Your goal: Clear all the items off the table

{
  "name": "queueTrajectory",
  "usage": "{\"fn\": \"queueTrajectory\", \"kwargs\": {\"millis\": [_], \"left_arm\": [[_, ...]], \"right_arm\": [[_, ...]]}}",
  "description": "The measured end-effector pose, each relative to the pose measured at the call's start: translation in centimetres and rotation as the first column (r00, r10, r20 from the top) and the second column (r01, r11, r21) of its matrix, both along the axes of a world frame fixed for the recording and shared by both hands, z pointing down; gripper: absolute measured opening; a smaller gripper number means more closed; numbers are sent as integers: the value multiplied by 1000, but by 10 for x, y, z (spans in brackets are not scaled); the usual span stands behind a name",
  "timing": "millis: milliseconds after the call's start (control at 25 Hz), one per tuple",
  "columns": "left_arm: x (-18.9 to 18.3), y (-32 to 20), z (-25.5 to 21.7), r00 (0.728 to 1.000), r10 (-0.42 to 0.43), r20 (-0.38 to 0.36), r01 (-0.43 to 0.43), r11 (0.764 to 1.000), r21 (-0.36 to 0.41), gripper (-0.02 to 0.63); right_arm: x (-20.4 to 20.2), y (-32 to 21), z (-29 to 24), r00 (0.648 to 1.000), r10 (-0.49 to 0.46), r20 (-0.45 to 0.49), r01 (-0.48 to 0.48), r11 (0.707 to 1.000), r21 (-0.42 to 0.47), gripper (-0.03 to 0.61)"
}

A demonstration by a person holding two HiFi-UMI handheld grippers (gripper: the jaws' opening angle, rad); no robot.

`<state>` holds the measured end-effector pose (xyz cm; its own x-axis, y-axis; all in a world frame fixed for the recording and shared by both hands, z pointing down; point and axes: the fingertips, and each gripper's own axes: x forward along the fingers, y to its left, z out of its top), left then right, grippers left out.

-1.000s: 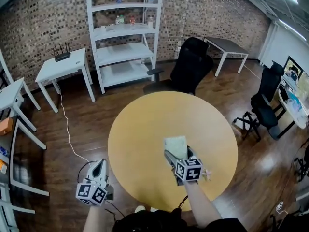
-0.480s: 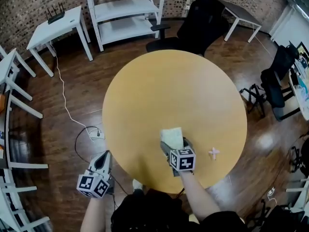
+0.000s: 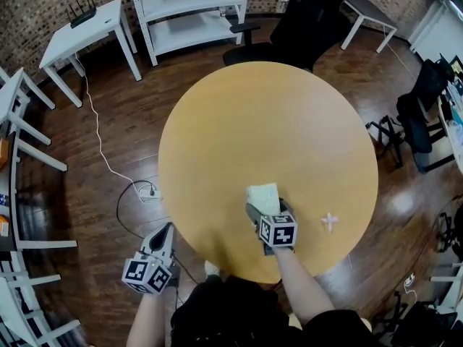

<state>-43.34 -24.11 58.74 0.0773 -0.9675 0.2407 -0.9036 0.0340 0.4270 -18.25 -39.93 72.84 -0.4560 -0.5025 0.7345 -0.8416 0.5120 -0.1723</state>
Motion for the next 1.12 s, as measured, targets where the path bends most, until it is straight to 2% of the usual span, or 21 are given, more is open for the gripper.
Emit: {"fn": "queueTrajectory", "kwargs": {"millis": [120, 200, 320, 480, 800, 920, 1000, 1120], "left_arm": [[4, -3, -2, 1000, 22, -3, -22, 1000, 9, -9], [6, -4, -6, 999, 38, -4, -38, 999, 19, -9], [7, -7, -14, 998, 54, -10, -54, 998, 32, -9], [5, -7, -25, 998, 66, -2, -66, 996, 66, -9], [6, -20, -68, 994, 104, 37, -108, 982, 156, -9], [7, -21, -88, 988, 131, 77, -144, 970, 197, -9], [11, -22, -93, 984, 149, 99, -168, 957, 235, -9], [20, -31, -99, 978, 182, 104, -204, 936, 286, -9]], "right_arm": [[-1, -1, 4, 1000, 14, -16, -14, 1000, -2, 481], [-3, -1, 6, 1000, 13, -15, -14, 1000, -18, 529], [-3, 3, 4, 1000, -13, -23, 12, 1000, -28, 529], [1, 7, -13, 999, -15, -29, 16, 999, 43, 529], [24, 2, -105, 989, 94, 118, -115, 975, 190, 522], [37, 6, -147, 969, 132, 210, -190, 939, 285, 390], [46, 10, -171, 952, 129, 279, -227, 908, 353, 249], [57, 19, -205, 926, 112, 362, -273, 860, 431, 93]]}}
